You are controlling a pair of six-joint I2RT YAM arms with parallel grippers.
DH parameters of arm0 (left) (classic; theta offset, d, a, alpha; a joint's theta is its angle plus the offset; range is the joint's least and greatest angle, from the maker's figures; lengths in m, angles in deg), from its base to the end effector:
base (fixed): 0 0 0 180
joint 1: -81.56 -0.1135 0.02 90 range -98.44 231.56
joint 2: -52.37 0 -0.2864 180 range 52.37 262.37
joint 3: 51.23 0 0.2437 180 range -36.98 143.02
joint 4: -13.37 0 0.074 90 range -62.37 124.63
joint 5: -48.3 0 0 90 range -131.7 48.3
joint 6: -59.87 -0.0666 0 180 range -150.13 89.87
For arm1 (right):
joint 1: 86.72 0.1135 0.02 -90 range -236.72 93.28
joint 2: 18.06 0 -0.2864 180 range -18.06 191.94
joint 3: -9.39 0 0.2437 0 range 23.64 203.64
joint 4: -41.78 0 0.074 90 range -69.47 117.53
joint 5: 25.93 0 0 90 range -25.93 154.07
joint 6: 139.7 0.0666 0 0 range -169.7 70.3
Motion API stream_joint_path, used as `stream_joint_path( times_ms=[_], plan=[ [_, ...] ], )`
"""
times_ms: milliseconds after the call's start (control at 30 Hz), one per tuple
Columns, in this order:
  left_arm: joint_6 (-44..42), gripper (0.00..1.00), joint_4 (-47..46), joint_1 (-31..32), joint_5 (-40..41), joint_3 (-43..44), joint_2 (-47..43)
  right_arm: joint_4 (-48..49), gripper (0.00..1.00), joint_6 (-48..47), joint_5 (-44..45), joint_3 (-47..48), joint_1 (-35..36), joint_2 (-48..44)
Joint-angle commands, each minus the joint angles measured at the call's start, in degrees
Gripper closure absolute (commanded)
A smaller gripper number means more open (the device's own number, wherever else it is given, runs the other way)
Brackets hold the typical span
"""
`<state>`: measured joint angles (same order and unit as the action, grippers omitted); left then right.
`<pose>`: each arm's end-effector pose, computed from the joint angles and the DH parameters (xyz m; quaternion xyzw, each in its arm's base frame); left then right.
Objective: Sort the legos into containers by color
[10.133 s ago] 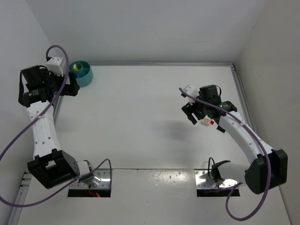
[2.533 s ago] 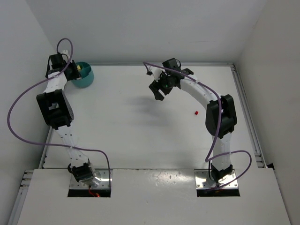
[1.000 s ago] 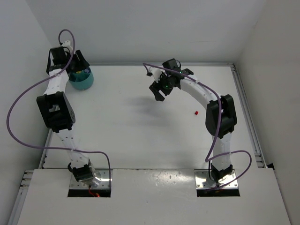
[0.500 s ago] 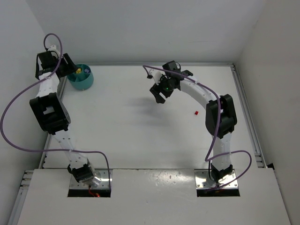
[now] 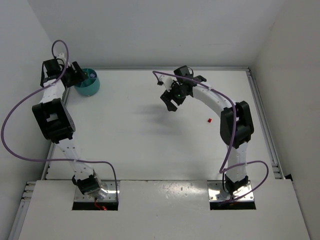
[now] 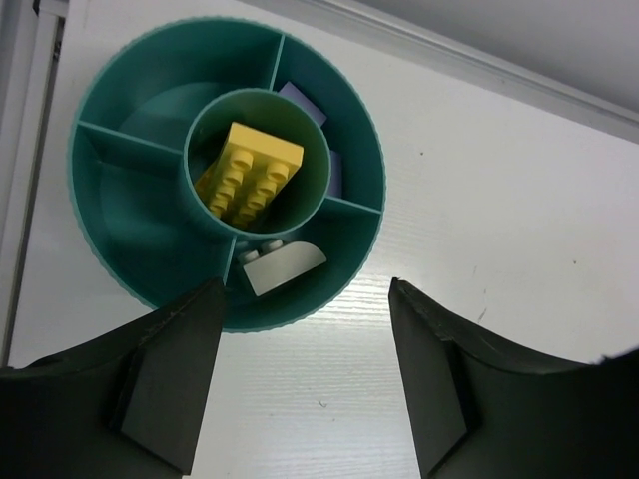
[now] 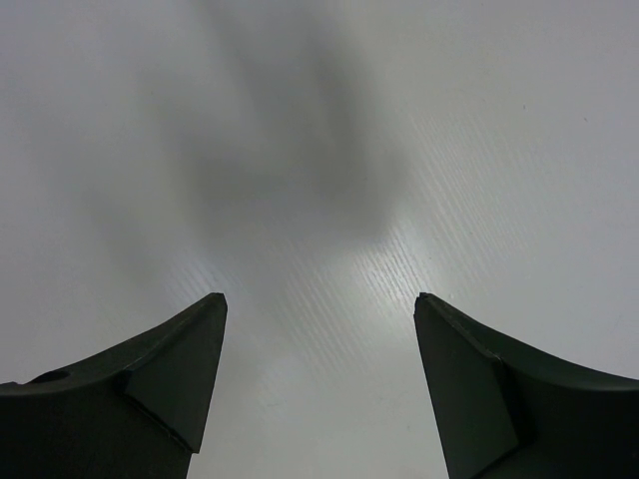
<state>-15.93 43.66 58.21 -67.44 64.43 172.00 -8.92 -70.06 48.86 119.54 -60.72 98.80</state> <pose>0.4847 0.1777 0.2701 -0.1788 0.8495 -0.1599 0.4700 0.4111 0.2199 0.2240 -0.4086 0.8600 0.1406 0.2715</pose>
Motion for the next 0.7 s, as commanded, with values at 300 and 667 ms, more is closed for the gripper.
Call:
stream_joint_path(
  times_ms=[300, 667],
  plan=[
    [-2.76, 0.25, 0.49, -0.2, -0.37, -1.56, 1.74, 0.5, 0.23, -1.09, 0.0, -0.18, -0.16, -3.39],
    [-3.3, 0.25, 0.49, -0.2, -1.42, -1.03, 2.97, 0.5, 0.23, -1.09, 0.52, -0.71, -0.16, -3.39]
  ],
)
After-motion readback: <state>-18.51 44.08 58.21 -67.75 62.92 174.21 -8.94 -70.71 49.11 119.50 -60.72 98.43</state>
